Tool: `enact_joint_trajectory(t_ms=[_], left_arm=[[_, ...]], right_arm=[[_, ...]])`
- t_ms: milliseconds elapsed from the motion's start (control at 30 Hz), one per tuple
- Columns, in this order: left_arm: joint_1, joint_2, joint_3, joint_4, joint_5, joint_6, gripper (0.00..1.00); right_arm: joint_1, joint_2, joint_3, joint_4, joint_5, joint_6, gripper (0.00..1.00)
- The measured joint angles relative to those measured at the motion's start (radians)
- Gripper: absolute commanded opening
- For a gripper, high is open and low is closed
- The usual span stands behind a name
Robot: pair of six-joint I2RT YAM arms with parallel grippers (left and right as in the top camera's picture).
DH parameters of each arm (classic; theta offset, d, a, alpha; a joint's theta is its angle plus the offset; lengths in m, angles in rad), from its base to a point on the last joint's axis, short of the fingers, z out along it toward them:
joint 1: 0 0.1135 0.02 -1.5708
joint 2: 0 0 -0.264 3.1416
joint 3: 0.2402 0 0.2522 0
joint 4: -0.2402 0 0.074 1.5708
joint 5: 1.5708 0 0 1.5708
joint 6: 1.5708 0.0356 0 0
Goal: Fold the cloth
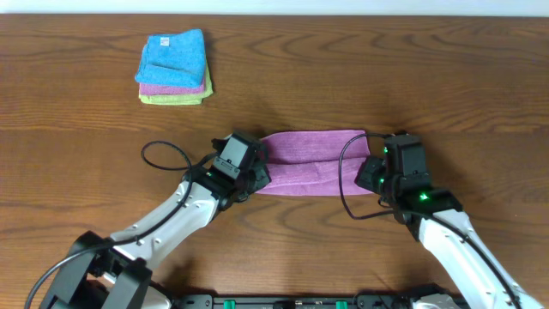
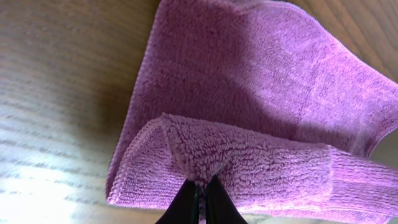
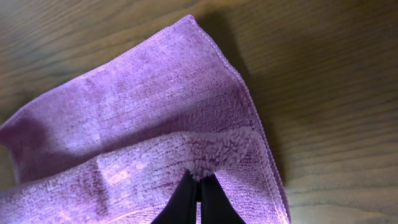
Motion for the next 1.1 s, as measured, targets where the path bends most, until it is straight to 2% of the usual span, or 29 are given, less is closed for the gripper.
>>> enact_joint_trajectory(t_ms=[367,633,1100], left_arm=[[0.01,0.005,0.0,0.03,-0.003,0.002,0.06],[0.084,0.005,0.0,0.03,-0.006,0.007,0.06],[0.103,0.005,0.0,0.065,-0.007,0.028,0.09]], right_arm=[[0.0,0.084,0.0,0.116,0.015,-0.018,0.05],[0.0,0.112,0.0,0.187,0.017,-0.039,0.05],[0.003,0.132,0.0,0.178,0.038,-0.065,0.02]])
